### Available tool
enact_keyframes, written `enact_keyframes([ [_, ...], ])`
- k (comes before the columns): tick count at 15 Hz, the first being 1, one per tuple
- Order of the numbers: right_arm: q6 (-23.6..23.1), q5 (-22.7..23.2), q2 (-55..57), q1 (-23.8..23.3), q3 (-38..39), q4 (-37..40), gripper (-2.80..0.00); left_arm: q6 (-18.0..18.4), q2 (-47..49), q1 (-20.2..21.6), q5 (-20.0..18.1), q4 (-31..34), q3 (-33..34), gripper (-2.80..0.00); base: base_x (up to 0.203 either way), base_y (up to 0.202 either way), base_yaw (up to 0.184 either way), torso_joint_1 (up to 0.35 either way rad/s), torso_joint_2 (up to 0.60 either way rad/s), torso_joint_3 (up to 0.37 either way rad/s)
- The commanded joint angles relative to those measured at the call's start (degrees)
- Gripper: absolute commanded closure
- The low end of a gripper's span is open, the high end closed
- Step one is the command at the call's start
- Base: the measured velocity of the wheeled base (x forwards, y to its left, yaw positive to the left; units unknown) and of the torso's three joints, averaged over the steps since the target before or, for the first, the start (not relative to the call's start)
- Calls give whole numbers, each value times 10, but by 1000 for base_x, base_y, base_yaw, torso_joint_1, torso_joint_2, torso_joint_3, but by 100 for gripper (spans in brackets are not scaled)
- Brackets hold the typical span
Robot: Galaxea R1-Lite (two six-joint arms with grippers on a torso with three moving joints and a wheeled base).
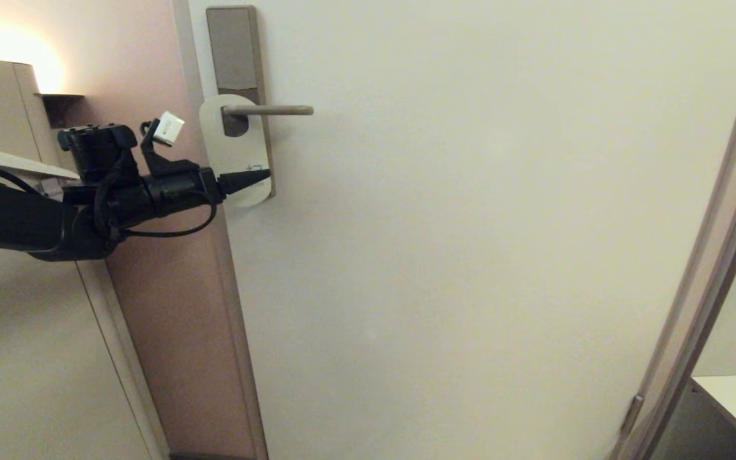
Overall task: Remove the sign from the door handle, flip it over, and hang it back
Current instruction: Take down the sign
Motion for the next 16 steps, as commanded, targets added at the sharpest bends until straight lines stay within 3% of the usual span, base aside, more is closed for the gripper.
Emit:
enact_keyframes([
  [1, 0, 0, 1, 0, 0, 0, 0, -5, 4, -2, -3, -9, 0, -280, 0, 0, 0, 0, 0, 0],
  [5, 0, 0, 1, 0, 0, 0, 0, -12, 7, -2, -2, -22, 0, -280, 0, 0, 0, 0, 0, 0],
  [6, 0, 0, 1, 0, 0, 0, 0, -13, 8, -2, -2, -24, 0, 0, 0, 0, 0, 0, 0, 0],
  [16, 0, 0, 1, -1, 0, 0, 0, -14, -2, -2, 3, -25, 1, 0, 0, 0, 0, 0, 0, 0],
])
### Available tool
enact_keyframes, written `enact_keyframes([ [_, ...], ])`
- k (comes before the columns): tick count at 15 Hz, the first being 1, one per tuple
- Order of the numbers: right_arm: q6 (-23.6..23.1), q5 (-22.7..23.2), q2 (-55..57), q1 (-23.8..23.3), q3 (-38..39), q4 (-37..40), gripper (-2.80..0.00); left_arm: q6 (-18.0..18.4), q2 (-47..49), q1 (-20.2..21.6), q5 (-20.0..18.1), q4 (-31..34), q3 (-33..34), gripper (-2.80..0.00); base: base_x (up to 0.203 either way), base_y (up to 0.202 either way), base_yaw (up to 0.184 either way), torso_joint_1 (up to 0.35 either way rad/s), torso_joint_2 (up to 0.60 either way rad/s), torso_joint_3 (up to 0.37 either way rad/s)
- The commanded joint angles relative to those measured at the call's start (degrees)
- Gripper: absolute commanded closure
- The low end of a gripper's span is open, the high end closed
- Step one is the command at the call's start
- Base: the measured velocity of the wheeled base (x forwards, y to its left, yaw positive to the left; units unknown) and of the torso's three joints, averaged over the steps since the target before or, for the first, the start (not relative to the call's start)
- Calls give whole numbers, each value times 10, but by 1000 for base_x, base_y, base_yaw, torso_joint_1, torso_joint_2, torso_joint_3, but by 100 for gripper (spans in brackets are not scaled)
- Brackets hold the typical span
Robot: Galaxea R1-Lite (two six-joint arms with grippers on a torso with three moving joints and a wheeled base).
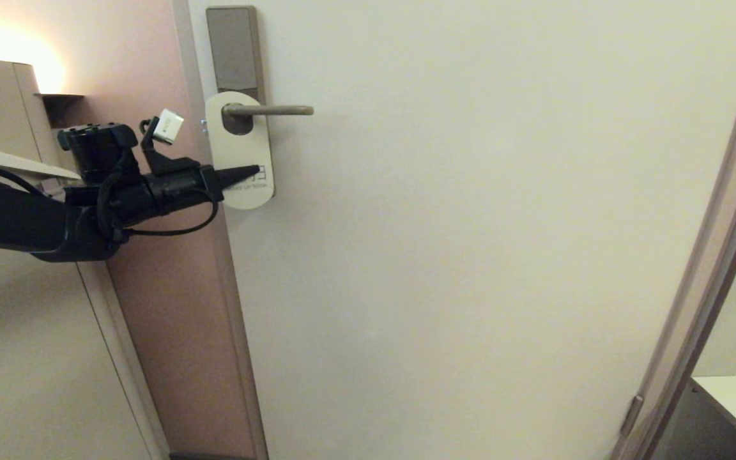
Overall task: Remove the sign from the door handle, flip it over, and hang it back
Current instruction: Take down the sign
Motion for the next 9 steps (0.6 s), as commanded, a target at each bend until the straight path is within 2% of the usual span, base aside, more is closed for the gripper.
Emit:
enact_keyframes([
  [1, -1, 0, 1, 1, 0, 0, 0, -1, -7, -1, -2, -3, 0, 0, 0, 0, 0, 0, 0, 0],
  [9, -1, 0, 1, 0, 0, 0, 0, 0, -41, -1, 25, 3, 4, 0, 0, 0, 0, 0, 0, 0],
])
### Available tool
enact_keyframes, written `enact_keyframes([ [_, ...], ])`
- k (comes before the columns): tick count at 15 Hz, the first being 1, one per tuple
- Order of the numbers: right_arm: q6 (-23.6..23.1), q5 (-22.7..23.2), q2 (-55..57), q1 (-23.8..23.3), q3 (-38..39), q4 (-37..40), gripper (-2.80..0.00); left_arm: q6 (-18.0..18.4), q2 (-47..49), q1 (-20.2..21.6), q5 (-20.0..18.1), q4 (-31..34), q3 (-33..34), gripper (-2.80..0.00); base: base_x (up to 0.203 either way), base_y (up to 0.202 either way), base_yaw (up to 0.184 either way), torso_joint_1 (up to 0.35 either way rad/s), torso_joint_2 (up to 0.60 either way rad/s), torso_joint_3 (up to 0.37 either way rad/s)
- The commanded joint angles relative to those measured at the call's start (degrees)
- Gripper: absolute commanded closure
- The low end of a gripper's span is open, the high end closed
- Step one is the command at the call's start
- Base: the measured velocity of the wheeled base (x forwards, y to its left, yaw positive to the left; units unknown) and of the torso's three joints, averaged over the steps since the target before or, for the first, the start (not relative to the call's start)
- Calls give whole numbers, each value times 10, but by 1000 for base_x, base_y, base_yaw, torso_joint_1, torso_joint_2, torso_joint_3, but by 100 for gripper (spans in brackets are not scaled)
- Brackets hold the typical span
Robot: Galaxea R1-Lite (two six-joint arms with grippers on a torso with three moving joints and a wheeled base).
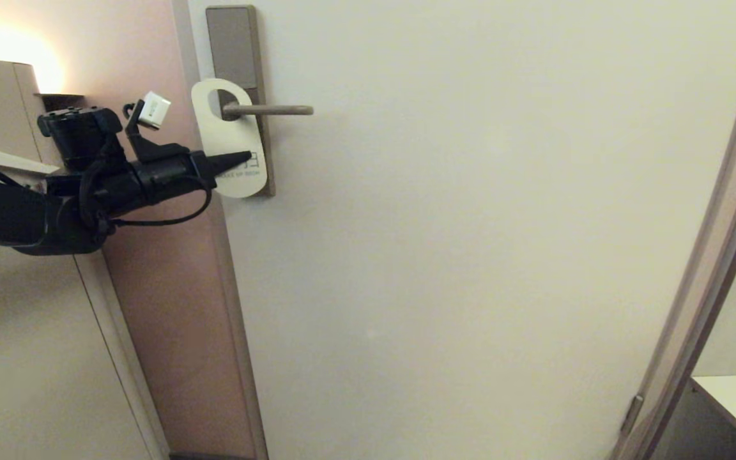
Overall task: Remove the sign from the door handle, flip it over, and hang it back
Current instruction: Take down the sign
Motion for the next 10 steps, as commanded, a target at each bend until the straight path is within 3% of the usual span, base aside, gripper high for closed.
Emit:
enact_keyframes([
  [1, -1, 0, 1, 0, 0, 0, 0, -1, -8, 0, 1, -3, 0, 0, 0, 0, 0, 0, 0, 0],
  [6, -1, 0, 1, 0, 0, 0, 0, 0, -1, -23, 9, -3, 1, 0, 0, 0, 0, 0, 0, 0],
  [10, -1, 0, 1, 0, 0, 0, 0, 1, 15, -46, 38, -3, 1, 0, 0, 0, 0, 0, 0, 0],
])
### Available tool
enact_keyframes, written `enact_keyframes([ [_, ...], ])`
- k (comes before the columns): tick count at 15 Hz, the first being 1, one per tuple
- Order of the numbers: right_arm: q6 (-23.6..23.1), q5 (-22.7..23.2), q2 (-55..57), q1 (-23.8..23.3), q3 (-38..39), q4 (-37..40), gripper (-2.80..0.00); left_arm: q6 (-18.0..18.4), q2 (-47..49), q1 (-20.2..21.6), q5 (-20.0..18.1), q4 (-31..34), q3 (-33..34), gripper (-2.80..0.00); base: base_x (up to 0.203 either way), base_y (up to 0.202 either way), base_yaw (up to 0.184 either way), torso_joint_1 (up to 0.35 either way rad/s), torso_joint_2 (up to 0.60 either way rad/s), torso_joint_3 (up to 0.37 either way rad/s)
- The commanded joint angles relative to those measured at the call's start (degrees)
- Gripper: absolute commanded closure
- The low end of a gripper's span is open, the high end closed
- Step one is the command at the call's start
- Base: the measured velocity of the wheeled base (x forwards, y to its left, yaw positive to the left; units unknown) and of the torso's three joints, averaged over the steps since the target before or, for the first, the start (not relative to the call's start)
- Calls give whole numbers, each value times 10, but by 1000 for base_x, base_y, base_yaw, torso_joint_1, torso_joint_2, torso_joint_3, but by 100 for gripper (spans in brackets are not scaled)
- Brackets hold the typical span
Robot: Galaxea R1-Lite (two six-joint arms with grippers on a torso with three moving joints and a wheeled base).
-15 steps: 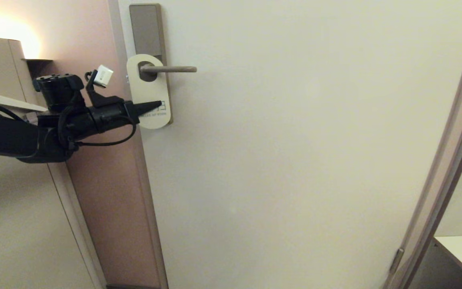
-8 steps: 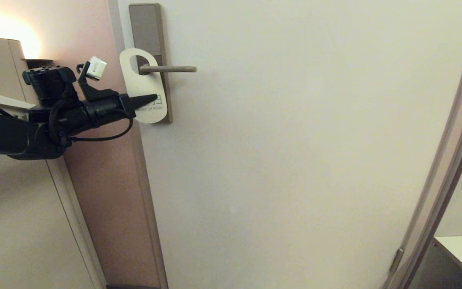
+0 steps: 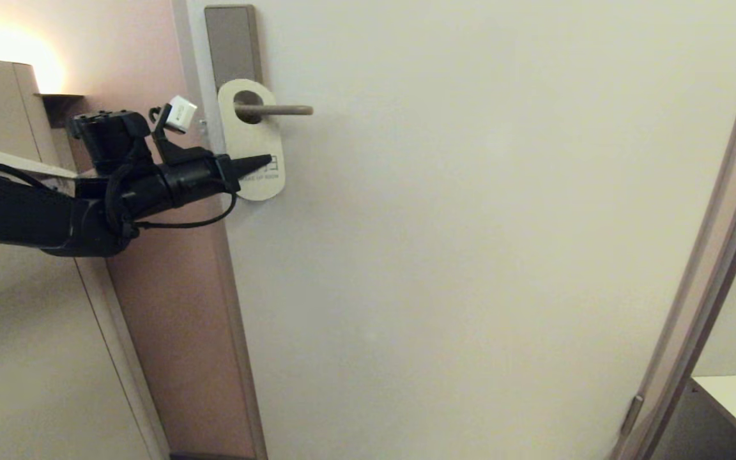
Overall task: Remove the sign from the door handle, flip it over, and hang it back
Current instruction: Take down the sign
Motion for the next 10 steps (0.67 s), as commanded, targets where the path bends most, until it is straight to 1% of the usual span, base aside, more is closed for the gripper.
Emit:
enact_keyframes([
  [1, 0, 0, 1, 0, 0, 0, 0, -1, 6, -8, -2, -2, 0, 0, 0, 0, 0, 0, 0, 0],
  [4, 0, 0, 1, 0, 0, 0, 0, -1, 5, -27, 1, -1, -1, 0, 0, 0, 0, 0, 0, 0],
  [8, 0, 0, 1, 0, 0, 0, 0, -1, 13, -43, 6, -1, -2, 0, 0, 0, 0, 0, 0, 0],
  [10, 0, 0, 1, 0, 0, 0, 0, -1, 22, -48, 15, -2, -5, 0, 0, 0, 0, 0, 0, 0],
])
